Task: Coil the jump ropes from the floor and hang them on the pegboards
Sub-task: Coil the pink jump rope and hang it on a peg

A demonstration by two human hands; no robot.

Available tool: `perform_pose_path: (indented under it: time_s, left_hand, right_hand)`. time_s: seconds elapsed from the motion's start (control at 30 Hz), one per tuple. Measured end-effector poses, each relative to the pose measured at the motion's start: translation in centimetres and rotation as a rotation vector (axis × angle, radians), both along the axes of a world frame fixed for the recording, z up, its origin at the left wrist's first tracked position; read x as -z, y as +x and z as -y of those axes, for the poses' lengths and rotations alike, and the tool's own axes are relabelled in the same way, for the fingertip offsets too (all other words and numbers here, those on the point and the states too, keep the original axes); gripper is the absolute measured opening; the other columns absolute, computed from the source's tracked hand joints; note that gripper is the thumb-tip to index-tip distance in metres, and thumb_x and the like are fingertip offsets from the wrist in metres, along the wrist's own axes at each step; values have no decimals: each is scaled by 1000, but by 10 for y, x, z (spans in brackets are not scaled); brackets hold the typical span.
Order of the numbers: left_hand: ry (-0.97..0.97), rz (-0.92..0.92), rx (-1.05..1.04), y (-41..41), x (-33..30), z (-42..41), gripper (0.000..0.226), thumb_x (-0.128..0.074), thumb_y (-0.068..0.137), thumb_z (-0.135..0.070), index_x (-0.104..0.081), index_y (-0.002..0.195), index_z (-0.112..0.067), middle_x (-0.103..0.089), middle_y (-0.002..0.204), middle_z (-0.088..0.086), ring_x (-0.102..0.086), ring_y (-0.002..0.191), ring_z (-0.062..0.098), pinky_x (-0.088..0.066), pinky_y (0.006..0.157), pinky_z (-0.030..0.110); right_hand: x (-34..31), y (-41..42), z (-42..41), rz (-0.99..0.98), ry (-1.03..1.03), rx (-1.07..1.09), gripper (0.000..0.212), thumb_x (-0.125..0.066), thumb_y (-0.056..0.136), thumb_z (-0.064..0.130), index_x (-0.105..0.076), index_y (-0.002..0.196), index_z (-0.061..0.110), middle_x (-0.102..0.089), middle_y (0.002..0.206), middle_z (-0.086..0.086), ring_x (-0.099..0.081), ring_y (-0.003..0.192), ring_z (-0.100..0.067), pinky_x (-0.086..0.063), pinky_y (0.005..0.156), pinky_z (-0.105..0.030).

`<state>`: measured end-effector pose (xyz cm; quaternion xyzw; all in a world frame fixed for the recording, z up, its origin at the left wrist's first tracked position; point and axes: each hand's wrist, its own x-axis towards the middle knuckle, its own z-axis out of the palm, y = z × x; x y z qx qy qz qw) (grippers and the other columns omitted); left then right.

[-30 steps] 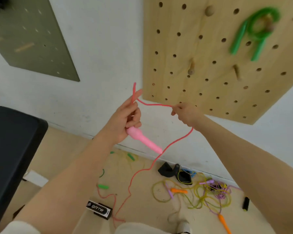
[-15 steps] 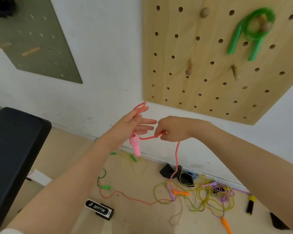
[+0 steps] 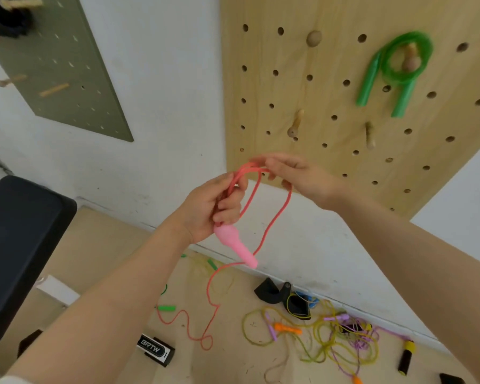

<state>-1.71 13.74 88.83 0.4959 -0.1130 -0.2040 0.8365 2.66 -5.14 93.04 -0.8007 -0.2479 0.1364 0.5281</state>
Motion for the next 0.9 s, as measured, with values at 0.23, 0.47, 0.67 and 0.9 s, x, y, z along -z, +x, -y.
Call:
perform_pose_path:
  time_s: [0.23, 0.47, 0.67, 0.9]
  left_hand:
    - [34, -135, -163, 2, -4, 12, 43, -28, 90, -21, -49, 53, -18, -33, 52, -5, -28, 36, 7, -28, 38, 18]
    - [-15, -21, -307, -14, -19, 36, 42, -38, 79, -47, -57, 51, -23, -7, 49, -6, -3, 40, 10, -8, 38, 20]
    - [-376, 1, -431, -11, -8, -3, 44, -38, 85, -37, -73, 97, -14, -11, 44, -6, -5, 37, 8, -15, 32, 14]
    - [-173, -3, -571, -1, -5, -47, 23, -41, 94, -30, -54, 111, -25, -72, 81, -8, -23, 32, 1, -26, 34, 11]
  right_hand:
    - [0, 8, 2, 10, -69, -60, 36, -47, 96, 28, -57, 66, 13, -36, 48, 6, -28, 47, -8, -23, 50, -21]
    - [4, 16, -7, -69, 28, 25, 49, -42, 95, 44, -54, 59, 13, -45, 44, 4, -29, 39, -8, -26, 42, -20]
    - [57, 29, 24, -239, 17, -45, 20, -44, 97, 17, -61, 88, 11, -51, 67, -3, -46, 61, -15, -43, 69, -24]
    - [73, 33, 9, -68, -502, 79, 20, -45, 97, 20, -57, 83, 12, -51, 76, -2, -50, 67, -18, -43, 66, -26]
